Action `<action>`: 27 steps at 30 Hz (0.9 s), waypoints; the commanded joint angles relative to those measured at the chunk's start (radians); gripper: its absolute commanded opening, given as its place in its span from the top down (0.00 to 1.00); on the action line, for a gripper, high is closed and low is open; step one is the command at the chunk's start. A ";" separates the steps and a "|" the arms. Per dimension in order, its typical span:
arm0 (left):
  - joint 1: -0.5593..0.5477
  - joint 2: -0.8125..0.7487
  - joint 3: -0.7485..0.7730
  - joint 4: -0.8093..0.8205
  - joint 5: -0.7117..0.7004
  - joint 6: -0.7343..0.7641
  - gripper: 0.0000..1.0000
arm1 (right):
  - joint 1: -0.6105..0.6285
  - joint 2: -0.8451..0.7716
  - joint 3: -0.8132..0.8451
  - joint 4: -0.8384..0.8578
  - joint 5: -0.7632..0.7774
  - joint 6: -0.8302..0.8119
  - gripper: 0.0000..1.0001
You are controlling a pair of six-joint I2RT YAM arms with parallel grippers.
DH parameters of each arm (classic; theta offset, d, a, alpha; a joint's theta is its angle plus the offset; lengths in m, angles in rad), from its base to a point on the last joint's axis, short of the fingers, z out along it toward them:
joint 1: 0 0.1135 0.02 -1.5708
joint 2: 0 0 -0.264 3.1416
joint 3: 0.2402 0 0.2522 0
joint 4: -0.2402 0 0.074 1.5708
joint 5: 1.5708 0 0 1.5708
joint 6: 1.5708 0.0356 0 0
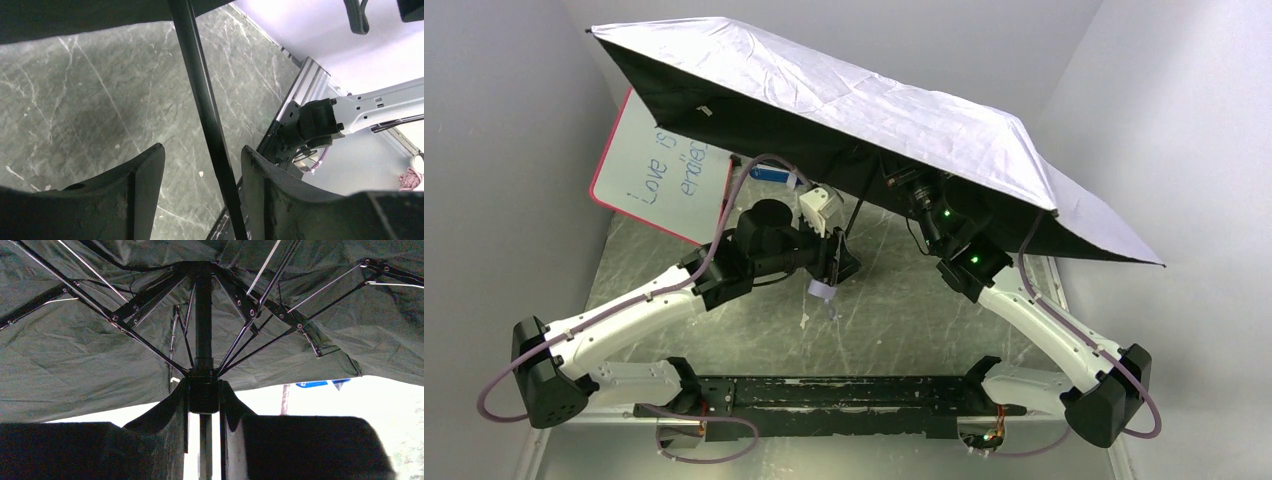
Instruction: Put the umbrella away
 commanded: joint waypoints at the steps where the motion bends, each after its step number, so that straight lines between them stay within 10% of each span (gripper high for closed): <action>1: -0.001 -0.001 0.049 -0.071 0.050 0.029 0.37 | 0.001 -0.022 0.027 0.060 0.014 -0.081 1.00; 11: 0.001 -0.007 0.048 -0.068 0.060 0.007 0.33 | 0.001 -0.017 -0.018 0.114 -0.002 -0.153 1.00; 27: 0.001 0.008 0.088 -0.091 0.017 0.001 0.95 | 0.007 -0.044 0.006 0.050 -0.053 -0.096 1.00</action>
